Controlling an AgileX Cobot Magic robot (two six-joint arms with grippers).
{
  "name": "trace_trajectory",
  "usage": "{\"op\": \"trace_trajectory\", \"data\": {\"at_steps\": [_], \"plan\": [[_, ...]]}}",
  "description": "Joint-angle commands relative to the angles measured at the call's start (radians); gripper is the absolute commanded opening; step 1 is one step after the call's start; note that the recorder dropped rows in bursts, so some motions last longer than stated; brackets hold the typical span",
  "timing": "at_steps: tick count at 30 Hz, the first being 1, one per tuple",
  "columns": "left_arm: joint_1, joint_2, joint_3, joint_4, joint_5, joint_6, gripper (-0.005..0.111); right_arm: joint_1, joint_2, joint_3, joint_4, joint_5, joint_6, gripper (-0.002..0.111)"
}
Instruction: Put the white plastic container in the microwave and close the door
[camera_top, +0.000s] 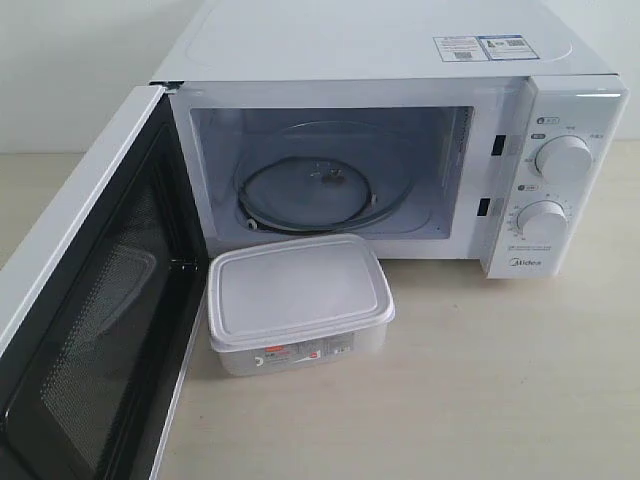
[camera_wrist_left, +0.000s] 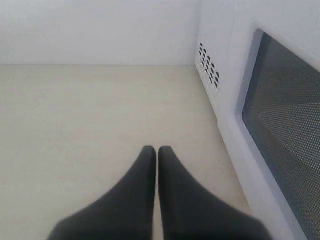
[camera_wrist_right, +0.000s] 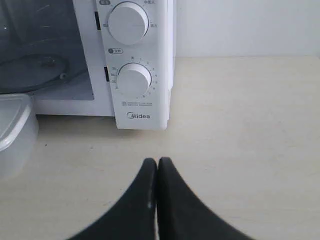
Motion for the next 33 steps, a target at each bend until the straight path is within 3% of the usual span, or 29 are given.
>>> {"op": "trace_trajectory", "data": {"at_steps": [1,18,25,28,31,33], "plan": [[0.002,-0.003,0.004,0.002,0.000,-0.009,0.004,-0.005,-0.005,0.000,-0.011,-0.007,0.000,0.000],[0.002,-0.003,0.004,0.002,0.000,-0.009,0.004,-0.005,-0.005,0.000,-0.236,-0.010,-0.017,0.000],[0.002,-0.003,0.004,0.002,0.000,-0.009,0.004,-0.005,-0.005,0.000,-0.242,-0.023,-0.017,0.000],[0.002,-0.003,0.004,0.002,0.000,-0.009,0.004,-0.005,-0.005,0.000,-0.230,-0.087,0.000,0.000],[0.002,-0.003,0.004,0.002,0.000,-0.009,0.004,-0.005,-0.005,0.000,-0.104,-0.224,0.122,0.000],[0.002,-0.003,0.004,0.002,0.000,-0.009,0.004,-0.005,-0.005,0.000,-0.049,-0.423,0.164,0.000]]}}
